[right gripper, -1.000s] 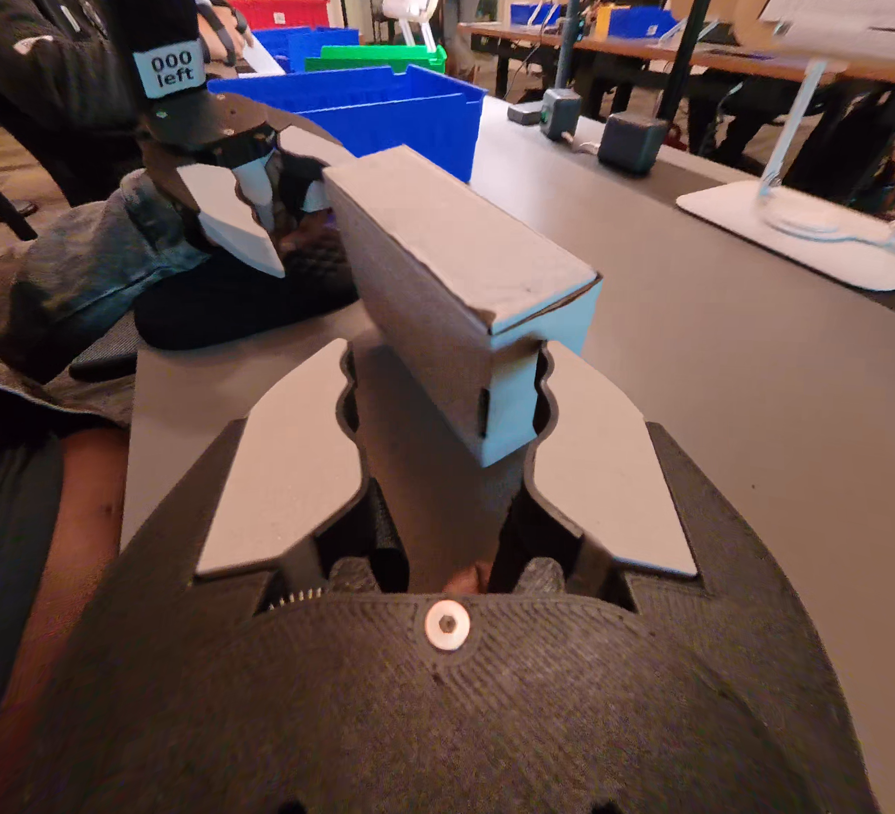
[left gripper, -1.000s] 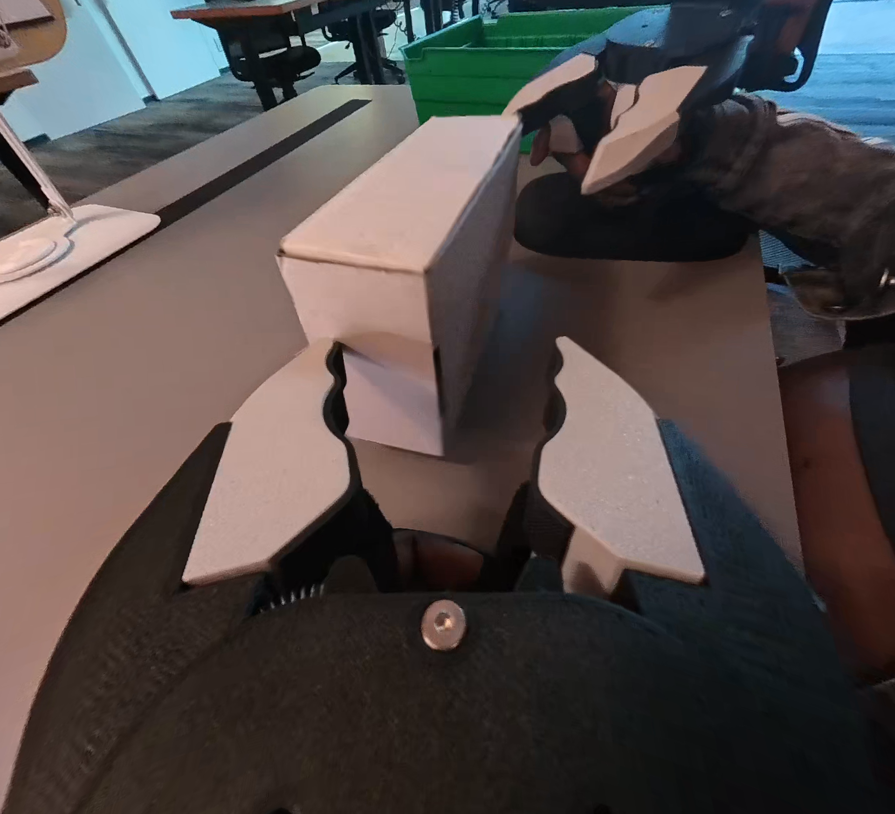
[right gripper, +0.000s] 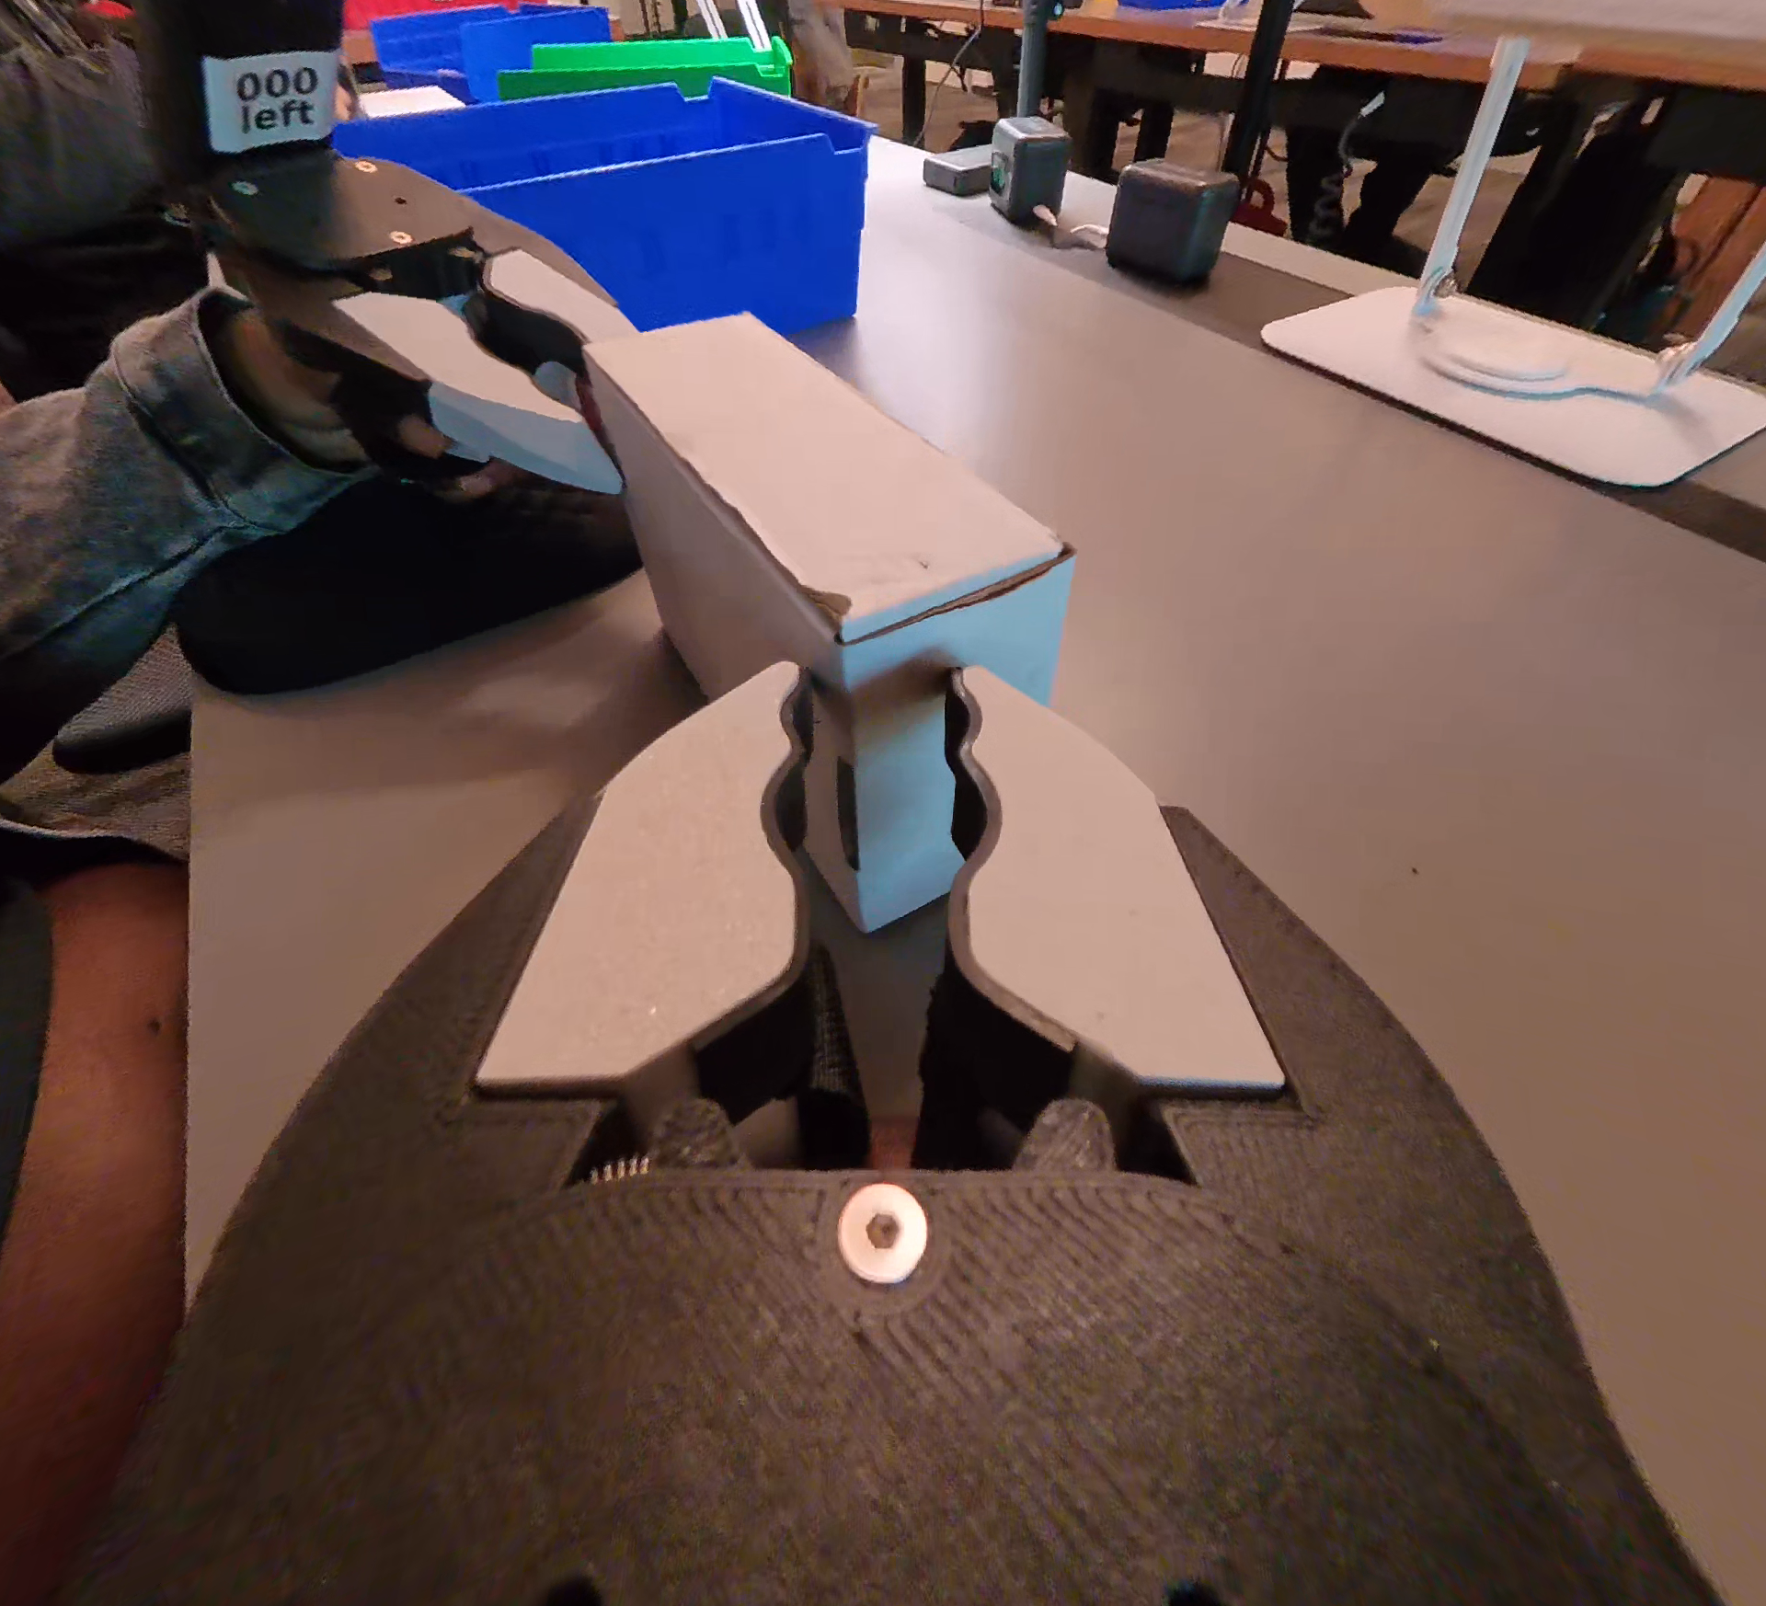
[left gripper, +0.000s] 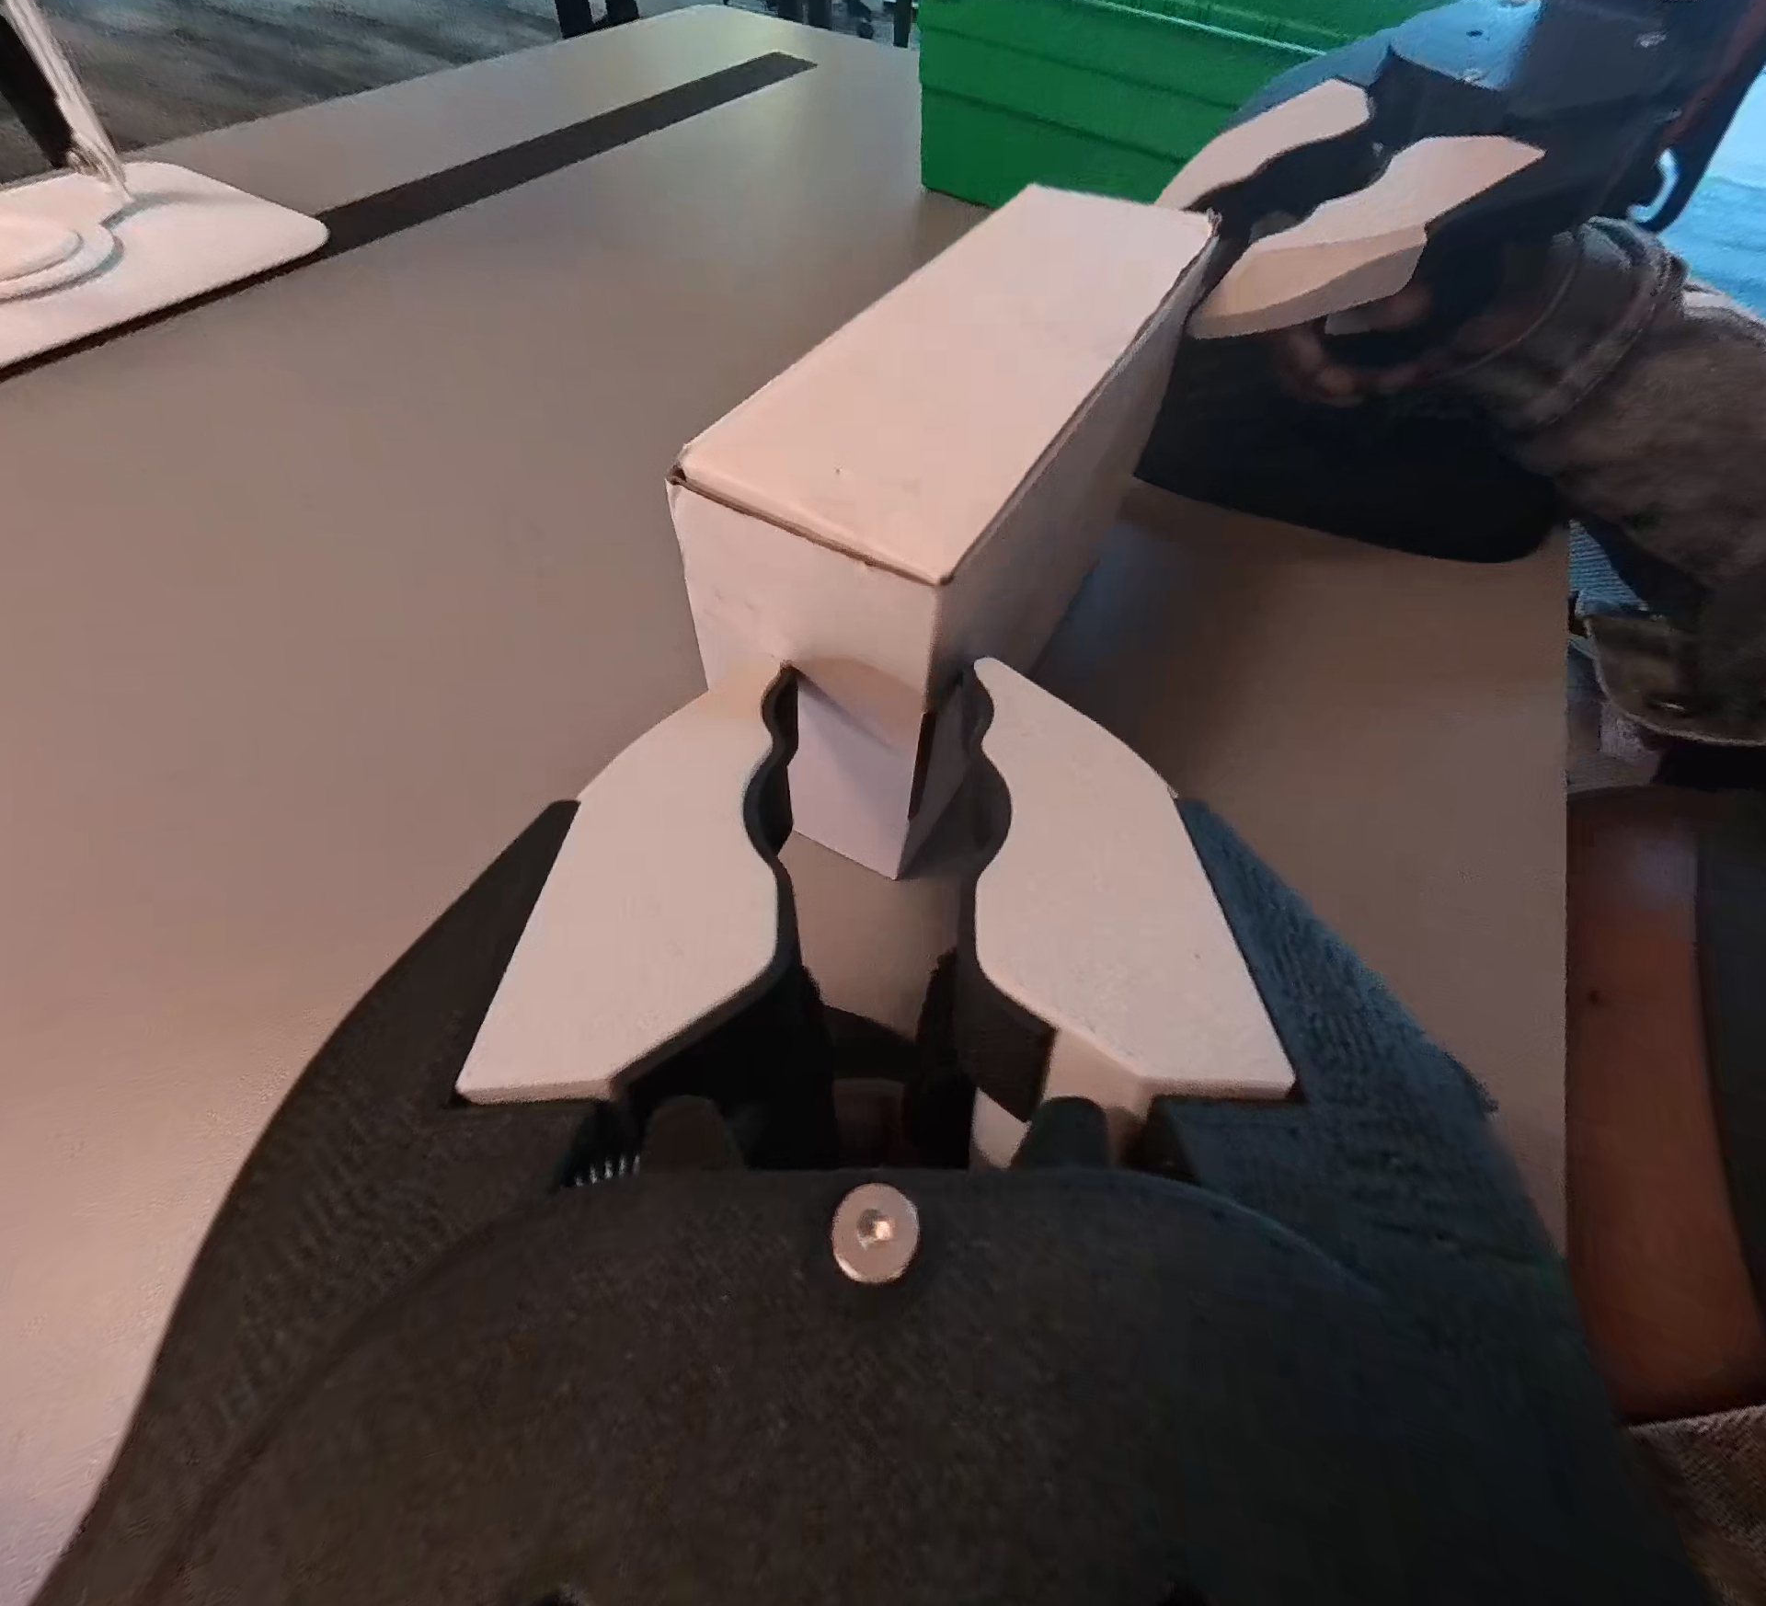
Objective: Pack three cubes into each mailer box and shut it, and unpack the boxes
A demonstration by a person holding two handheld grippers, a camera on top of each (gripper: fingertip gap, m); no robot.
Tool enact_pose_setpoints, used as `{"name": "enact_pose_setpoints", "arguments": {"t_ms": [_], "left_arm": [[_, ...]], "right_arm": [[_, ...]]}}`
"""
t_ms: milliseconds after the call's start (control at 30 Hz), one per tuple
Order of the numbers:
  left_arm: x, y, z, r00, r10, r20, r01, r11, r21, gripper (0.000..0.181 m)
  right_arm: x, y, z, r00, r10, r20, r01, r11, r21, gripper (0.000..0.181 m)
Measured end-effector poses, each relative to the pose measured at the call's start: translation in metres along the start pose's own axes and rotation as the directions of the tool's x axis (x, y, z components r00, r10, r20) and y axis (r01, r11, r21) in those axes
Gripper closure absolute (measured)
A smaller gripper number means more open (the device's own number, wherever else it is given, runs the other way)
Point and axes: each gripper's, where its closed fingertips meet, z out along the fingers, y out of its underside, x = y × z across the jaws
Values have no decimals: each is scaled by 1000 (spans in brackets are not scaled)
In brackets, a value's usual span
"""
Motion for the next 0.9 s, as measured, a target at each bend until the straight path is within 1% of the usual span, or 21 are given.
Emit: {"name": "enact_pose_setpoints", "arguments": {"t_ms": [67, 100, 133, 167, 233, 300, 333, 400, 433, 500, 533, 667, 733, 833, 900], "left_arm": [[0, 0, 0, 1000, -5, -1, 5, 1000, 4, 148], [1, 0, -1, 1000, -1, -11, 1, 1000, 6, 145], [3, -1, -1, 1000, 4, -27, -3, 1000, 10, 136], [3, -2, -1, 999, 2, -35, -2, 1000, 16, 117], [-1, -6, -2, 999, -24, -32, 25, 999, 36, 78], [-3, -11, -1, 997, -44, -67, 48, 997, 55, 61], [-4, -14, 1, 996, -42, -84, 47, 997, 61, 55], [-11, -23, 5, 996, -17, -87, 26, 995, 94, 51], [-11, -28, 8, 993, -6, -115, 20, 992, 121, 50], [-2, -32, 13, 977, -3, -213, 32, 990, 136, 51], [1, -32, 17, 968, 6, -251, 26, 992, 125, 51], [12, -32, 33, 930, 80, -360, -48, 994, 97, 52], [13, -34, 41, 919, 133, -372, -97, 989, 115, 55], [10, -32, 53, 917, 203, -342, -166, 977, 136, 60], [8, -33, 57, 917, 247, -312, -199, 964, 176, 61]], "right_arm": [[0, 2, 1, 1000, 9, 1, -9, 1000, -10, 155], [1, 2, 1, 1000, 11, 3, -11, 1000, -10, 155], [0, 1, 1, 1000, 13, 9, -13, 1000, -8, 154], [-1, 1, 1, 1000, 10, 24, -9, 1000, -4, 151], [-1, -4, -2, 1000, -3, 29, 2, 1000, 26, 135], [0, -8, -3, 999, -16, 29, 14, 998, 63, 117], [-1, -9, -4, 999, -20, 35, 17, 997, 74, 111], [1, -11, -4, 1000, -19, 24, 17, 996, 89, 101], [0, -12, -3, 999, -20, 29, 17, 995, 96, 100], [-2, -10, -2, 999, -21, 43, 17, 996, 85, 107], [-2, -9, -1, 999, -22, 48, 18, 997, 73, 112], [-3, -4, 4, 998, -34, 46, 32, 999, 27, 123], [-5, -2, 5, 998, -33, 56, 32, 999, 14, 126], [-4, -2, 5, 998, -26, 56, 26, 1000, 11, 128], [-3, -1, 5, 998, -22, 53, 22, 1000, 11, 129]]}}
